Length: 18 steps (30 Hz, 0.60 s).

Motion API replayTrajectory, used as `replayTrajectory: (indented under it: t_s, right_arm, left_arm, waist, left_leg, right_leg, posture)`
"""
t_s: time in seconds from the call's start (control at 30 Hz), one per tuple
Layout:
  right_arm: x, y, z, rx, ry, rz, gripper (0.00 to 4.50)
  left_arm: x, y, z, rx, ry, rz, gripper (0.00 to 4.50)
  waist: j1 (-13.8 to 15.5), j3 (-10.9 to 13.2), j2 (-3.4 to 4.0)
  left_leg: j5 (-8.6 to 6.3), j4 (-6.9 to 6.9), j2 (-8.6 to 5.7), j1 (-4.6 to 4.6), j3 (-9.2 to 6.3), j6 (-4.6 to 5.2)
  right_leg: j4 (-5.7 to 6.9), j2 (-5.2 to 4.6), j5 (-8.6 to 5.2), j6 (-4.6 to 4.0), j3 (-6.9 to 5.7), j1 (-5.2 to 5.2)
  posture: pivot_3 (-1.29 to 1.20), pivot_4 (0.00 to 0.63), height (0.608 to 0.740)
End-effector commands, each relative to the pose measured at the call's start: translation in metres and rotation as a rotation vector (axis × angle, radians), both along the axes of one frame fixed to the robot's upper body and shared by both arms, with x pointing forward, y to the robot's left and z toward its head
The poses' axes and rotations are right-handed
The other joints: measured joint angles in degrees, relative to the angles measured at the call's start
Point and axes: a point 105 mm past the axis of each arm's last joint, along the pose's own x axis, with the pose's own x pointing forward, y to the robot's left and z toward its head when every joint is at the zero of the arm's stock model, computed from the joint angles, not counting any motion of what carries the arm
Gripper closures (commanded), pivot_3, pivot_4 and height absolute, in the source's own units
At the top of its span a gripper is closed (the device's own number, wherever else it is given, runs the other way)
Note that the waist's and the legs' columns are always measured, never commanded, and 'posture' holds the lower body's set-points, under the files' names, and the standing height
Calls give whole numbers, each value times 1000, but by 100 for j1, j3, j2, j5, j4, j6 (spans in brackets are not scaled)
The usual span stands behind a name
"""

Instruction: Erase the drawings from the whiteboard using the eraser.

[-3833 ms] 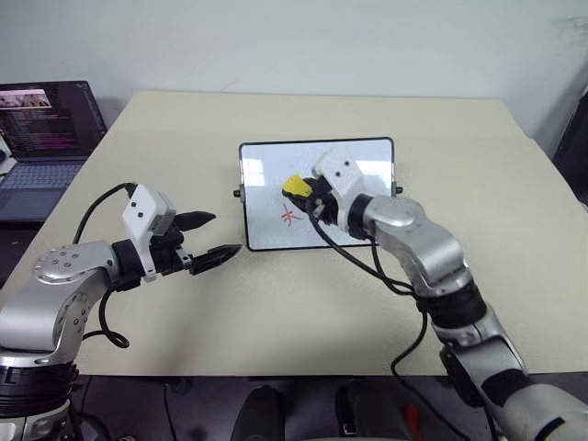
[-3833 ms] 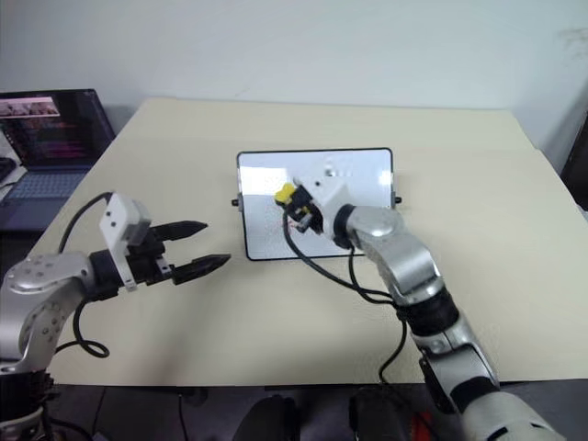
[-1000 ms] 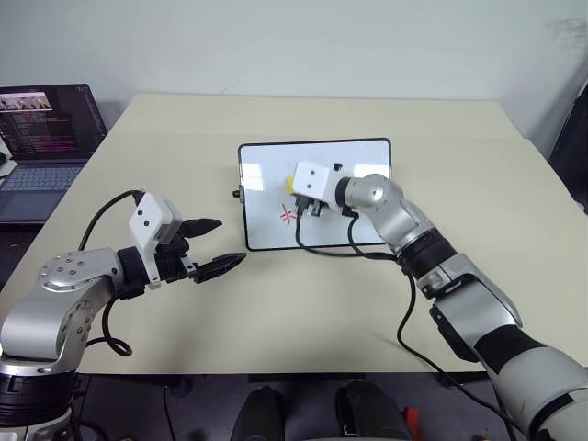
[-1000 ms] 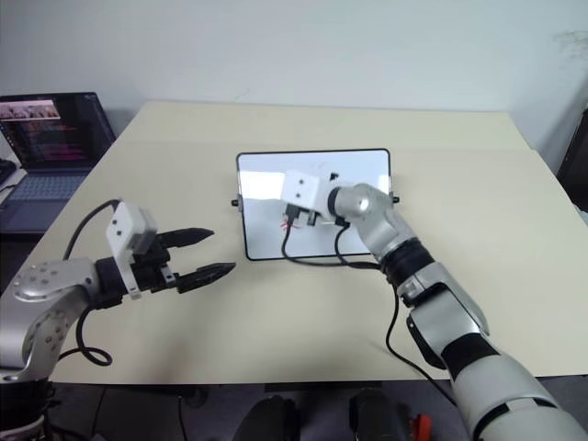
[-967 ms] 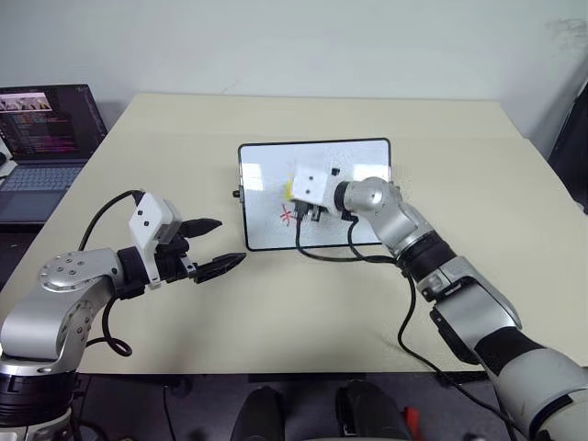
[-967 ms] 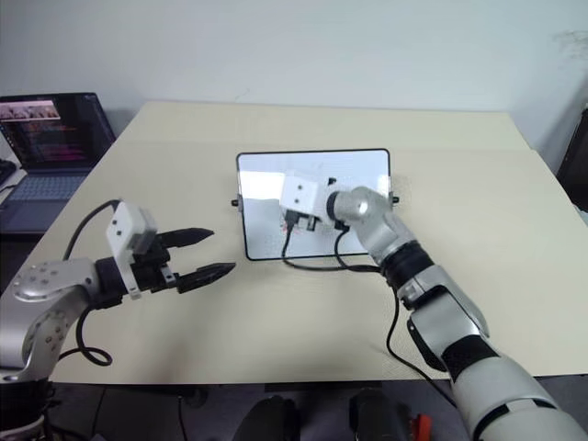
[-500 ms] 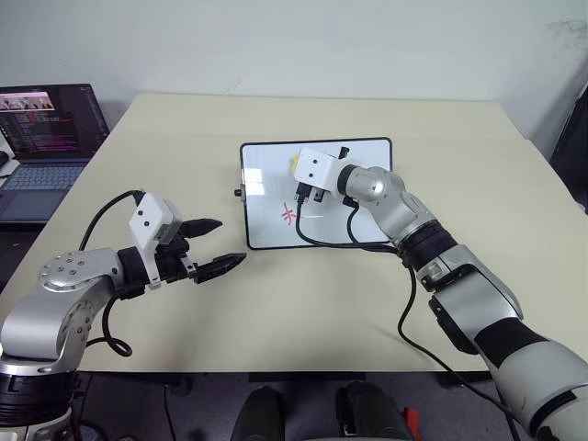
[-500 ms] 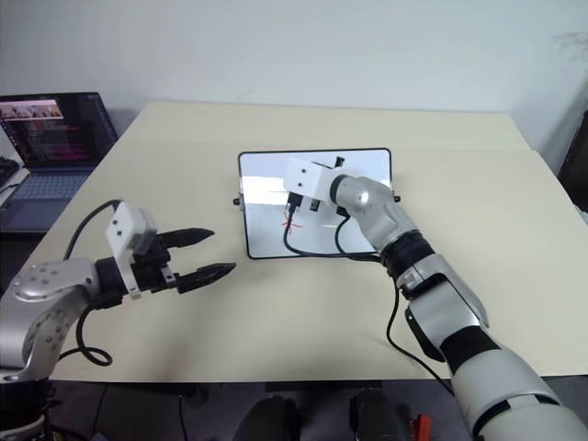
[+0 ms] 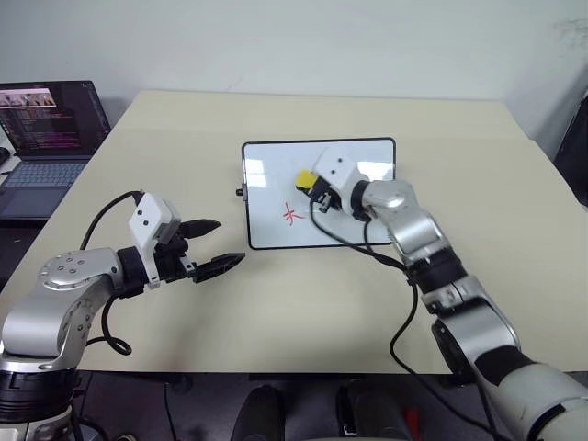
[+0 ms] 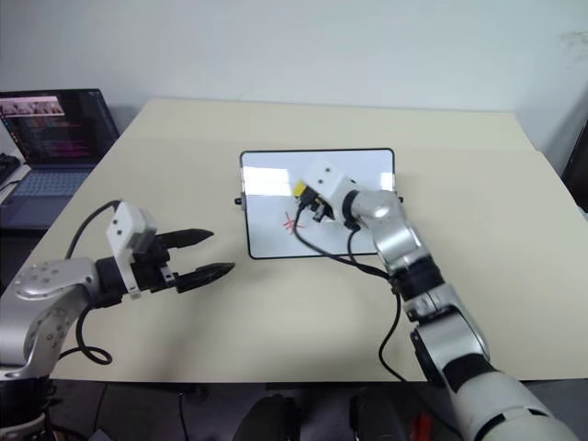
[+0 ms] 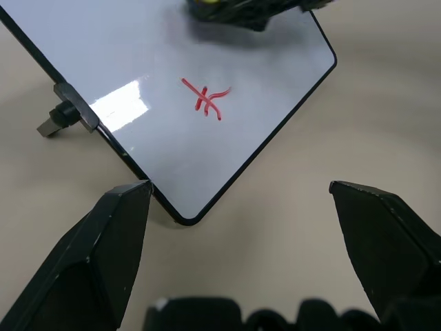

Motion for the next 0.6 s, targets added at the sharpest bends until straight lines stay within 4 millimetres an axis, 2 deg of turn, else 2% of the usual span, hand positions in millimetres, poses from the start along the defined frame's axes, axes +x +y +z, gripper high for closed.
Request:
replayTrajectory:
  t_s: [0.03,0.13,0.23,0.3,0.43,0.6]
  right_arm:
    - [-35,-22,17,156,80,18,3222]
    - [-55,-38,8,196,163,-7,3222]
    - [-79,-54,-20,127,232,-33,3222]
    - [-86,-57,-31,57,234,-46,3222]
    - [-88,-46,-44,-43,171,-35,3223]
    - [-66,-9,-24,-28,30,-14,3223]
  left_arm:
    - [-1,1,8,-8,-38,-4,0]
    - [-1,5,4,-15,-24,16,0]
    - [-3,11,-4,-19,6,32,0]
    - [-4,12,-7,-12,17,34,0]
    - [-2,15,-8,7,24,41,0]
    - [0,17,-7,34,27,39,0]
  waist:
    - [2,0,0]
    - [0,1,2]
    - [-15,1,1]
    - [-37,2,3]
    - [-53,4,3]
    - [-64,4,3]
  left_leg:
    - [-5,-4,0,-4,-3,-4]
    - [-12,-9,-1,-4,-1,-11]
    - [-14,-10,-2,0,-1,-12]
    - [-14,-11,-2,7,3,-12]
    - [-14,-10,4,15,8,-12]
    - [-13,-2,9,15,11,-12]
  right_leg:
    - [-1,-2,-9,5,-3,-2]
    - [-5,-5,-17,3,-1,-5]
    - [-5,-5,-20,1,-2,-3]
    - [-1,-4,-22,0,1,-1]
    - [2,11,-37,24,9,-4]
    - [6,22,-36,26,17,-4]
  posture:
    - [0,150,740]
    - [0,150,740]
    - [0,150,740]
    - [0,150,740]
    - [0,150,740]
    - [0,150,740]
